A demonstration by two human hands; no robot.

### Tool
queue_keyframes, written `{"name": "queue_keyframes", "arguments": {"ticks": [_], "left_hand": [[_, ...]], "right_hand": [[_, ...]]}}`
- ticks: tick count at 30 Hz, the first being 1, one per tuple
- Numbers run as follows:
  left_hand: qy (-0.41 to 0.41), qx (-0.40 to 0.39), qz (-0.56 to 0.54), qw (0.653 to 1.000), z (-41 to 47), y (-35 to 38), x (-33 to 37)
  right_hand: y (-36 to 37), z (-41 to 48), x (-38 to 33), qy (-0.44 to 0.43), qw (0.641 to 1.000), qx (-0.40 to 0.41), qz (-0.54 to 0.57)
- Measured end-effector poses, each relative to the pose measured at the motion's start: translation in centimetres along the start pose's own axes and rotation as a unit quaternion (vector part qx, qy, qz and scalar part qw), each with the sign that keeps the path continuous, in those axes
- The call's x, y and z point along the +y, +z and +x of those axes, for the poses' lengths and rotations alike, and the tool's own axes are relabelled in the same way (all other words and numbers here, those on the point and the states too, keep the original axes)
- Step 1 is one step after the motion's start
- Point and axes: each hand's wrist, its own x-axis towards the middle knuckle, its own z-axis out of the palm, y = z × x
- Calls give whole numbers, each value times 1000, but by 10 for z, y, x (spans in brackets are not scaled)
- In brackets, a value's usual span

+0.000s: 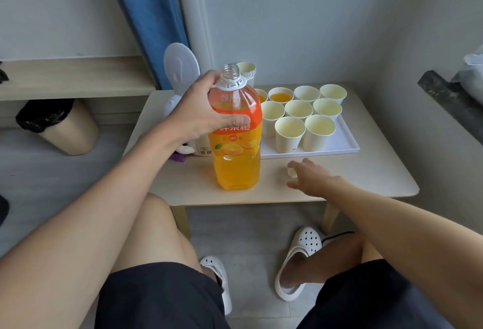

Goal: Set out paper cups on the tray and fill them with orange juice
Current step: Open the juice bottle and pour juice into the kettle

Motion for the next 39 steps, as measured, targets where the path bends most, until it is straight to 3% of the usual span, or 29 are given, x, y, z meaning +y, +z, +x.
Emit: {"name": "queue_keyframes", "arguments": {"ticks": [8,13,17,19,21,25,32,39], "left_hand": [[-19,-13,-19,1000,-3,4,6],[-23,-18,-7,1000,-2,4,5],[-32,-19,-8,999,-1,4,6],[-35,-16,-13,999,1,3,5],[-35,-16,-15,999,1,3,3],[-34,-23,-3,999,3,4,-2],[-24,-28,22,999,6,3,-7],[-17,-31,16,999,6,4,-7]], "right_hand": [[1,7,-12,-27,986,121,115],[-52,-15,-52,-78,927,261,257],[-134,-44,-76,-154,879,300,336],[-174,-59,-84,-194,880,315,297],[-202,-69,-93,-242,898,324,171],[-223,-77,-121,-302,919,252,-13],[-220,-66,-156,-301,932,171,-104],[-235,-75,-165,-306,922,131,-197]]}}
